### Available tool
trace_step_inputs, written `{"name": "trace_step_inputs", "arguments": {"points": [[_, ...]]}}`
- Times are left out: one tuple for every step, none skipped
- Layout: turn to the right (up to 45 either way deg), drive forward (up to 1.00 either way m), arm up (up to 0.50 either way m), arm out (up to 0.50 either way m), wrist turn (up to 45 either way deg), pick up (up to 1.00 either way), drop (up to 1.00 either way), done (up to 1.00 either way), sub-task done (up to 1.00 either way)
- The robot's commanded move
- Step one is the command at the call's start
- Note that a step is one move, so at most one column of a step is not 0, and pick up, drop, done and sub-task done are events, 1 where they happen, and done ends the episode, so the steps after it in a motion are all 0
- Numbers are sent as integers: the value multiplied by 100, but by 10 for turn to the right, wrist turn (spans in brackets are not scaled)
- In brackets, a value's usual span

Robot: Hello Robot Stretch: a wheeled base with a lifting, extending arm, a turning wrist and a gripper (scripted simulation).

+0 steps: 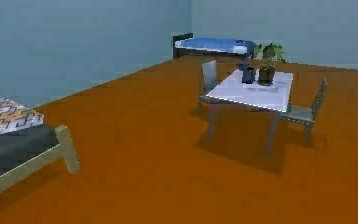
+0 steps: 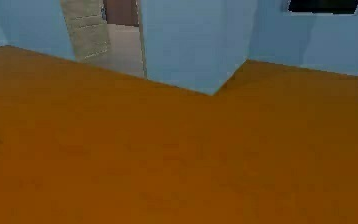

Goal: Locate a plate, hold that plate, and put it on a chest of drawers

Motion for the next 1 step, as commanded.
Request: {"name": "trace_step_inputs", "arguments": {"points": [[450, 0, 0, 0, 0, 0, 0, 0, 0]]}}
